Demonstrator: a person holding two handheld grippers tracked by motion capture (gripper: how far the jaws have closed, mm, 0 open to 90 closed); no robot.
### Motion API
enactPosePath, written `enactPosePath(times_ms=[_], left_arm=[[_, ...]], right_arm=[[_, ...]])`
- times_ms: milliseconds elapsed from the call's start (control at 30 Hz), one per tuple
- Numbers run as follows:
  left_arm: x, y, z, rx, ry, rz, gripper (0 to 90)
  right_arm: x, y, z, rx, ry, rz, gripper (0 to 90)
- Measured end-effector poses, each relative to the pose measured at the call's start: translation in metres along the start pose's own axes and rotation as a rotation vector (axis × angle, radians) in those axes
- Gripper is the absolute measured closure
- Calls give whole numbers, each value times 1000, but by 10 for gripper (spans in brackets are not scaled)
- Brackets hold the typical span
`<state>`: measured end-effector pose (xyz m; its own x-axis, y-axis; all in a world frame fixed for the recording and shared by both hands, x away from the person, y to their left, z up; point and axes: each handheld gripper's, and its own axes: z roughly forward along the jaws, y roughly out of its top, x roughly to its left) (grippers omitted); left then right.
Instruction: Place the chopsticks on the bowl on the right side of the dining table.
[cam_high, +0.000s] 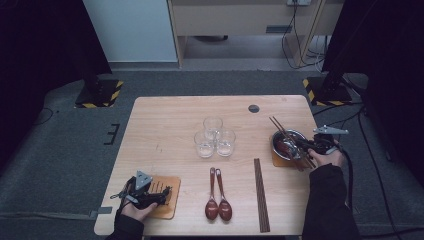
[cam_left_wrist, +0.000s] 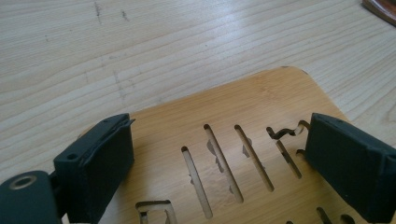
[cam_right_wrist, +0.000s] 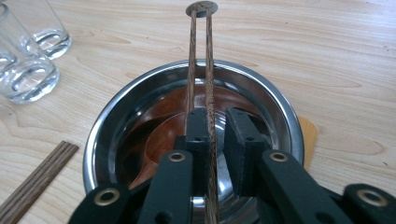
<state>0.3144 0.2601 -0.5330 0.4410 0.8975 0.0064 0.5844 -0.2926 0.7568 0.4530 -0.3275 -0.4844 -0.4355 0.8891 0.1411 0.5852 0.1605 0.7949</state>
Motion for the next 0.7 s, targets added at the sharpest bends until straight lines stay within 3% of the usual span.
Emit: enactPosePath(times_ms=[333,600,700], left_arm=[[0,0,0,0,0,0,70],[0,0,0,0,0,0,70],[0,0,0,0,0,0,70]], right_arm=[[-1,-5,-1,15,10,3,850],[1,-5,0,13,16,-6,847],[0,-4,-1,5,14,-6,800]])
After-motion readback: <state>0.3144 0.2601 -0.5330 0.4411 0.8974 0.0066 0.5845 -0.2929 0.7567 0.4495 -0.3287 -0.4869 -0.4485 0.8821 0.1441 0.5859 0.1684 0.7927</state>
